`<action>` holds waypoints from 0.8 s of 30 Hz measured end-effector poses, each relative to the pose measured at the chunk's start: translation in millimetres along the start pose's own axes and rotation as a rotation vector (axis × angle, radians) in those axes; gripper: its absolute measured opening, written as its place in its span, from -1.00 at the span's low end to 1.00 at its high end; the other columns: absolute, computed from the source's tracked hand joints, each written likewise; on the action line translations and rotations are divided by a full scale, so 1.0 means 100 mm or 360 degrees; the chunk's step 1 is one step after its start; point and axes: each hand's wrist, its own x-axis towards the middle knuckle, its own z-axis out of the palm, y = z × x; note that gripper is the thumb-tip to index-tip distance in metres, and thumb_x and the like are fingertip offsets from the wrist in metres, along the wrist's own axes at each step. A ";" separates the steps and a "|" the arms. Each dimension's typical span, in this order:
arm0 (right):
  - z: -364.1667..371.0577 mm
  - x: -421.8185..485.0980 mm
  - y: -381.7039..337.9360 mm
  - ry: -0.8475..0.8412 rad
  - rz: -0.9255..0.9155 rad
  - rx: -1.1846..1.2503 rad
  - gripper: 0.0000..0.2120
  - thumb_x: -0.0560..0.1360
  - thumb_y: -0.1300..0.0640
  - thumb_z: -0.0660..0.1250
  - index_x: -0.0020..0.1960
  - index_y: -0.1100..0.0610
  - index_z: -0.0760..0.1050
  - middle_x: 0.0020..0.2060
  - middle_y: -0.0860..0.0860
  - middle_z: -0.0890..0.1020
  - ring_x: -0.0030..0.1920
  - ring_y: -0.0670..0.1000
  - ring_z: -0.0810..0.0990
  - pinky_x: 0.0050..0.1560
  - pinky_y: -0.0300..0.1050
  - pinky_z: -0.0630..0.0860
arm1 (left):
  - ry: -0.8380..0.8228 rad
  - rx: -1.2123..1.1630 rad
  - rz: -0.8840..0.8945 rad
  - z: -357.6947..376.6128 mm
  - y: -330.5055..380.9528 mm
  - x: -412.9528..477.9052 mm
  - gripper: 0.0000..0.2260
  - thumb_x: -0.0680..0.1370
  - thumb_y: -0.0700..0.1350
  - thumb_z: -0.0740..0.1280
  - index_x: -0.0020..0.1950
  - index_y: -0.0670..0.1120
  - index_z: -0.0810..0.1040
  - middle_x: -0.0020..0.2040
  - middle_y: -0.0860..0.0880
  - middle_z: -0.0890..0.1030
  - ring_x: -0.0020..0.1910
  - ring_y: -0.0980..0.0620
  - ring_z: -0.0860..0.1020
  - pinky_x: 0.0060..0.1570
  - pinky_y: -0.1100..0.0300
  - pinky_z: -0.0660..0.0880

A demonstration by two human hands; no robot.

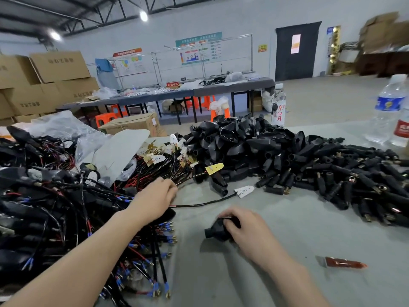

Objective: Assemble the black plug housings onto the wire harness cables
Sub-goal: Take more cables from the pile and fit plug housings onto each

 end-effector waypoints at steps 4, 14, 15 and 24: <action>0.01 0.01 0.01 0.0001 0.0013 0.0022 -0.77 0.58 0.16 0.23 0.08 -0.09 0.59 0.01 -0.21 0.64 0.08 -0.17 0.54 0.11 -0.21 0.47 | 0.0140 0.0516 0.0014 0.04 0.02 0.10 -0.65 0.66 0.08 0.16 0.42 0.01 0.35 0.28 -0.06 0.43 0.24 -0.11 0.42 0.12 -0.03 0.46; -0.10 0.06 -0.06 0.0362 0.0455 0.1106 -0.74 0.61 0.23 0.21 -0.02 -0.10 0.56 -0.21 -0.07 0.67 -0.43 -0.14 0.57 -0.33 -0.25 0.50 | 0.0548 -0.0318 0.0264 -0.39 0.66 0.21 -0.76 0.66 0.04 0.21 -0.18 0.12 0.52 -0.24 0.11 0.61 -0.29 0.11 0.54 -0.25 0.12 0.45; -0.12 0.06 -0.08 0.0378 0.0527 0.1329 -0.77 0.62 0.26 0.20 0.04 -0.02 0.57 -0.15 0.04 0.66 -0.44 -0.07 0.59 -0.37 -0.19 0.51 | 0.0633 -0.0408 0.0350 -0.53 0.84 0.22 -0.77 0.66 0.03 0.21 -0.17 0.12 0.54 -0.26 0.12 0.60 -0.37 0.19 0.50 -0.32 0.17 0.42; -0.44 -0.22 -0.18 0.0443 0.0806 0.2132 -0.88 0.62 0.30 0.24 0.03 0.18 0.55 -0.33 0.05 0.72 -0.36 0.01 0.70 -0.45 -0.22 0.58 | 0.0990 -0.1897 0.0336 -1.26 1.53 -0.25 -0.87 0.67 -0.05 0.22 0.06 -0.01 0.56 -0.20 0.06 0.69 -0.25 0.21 0.60 -0.23 0.28 0.58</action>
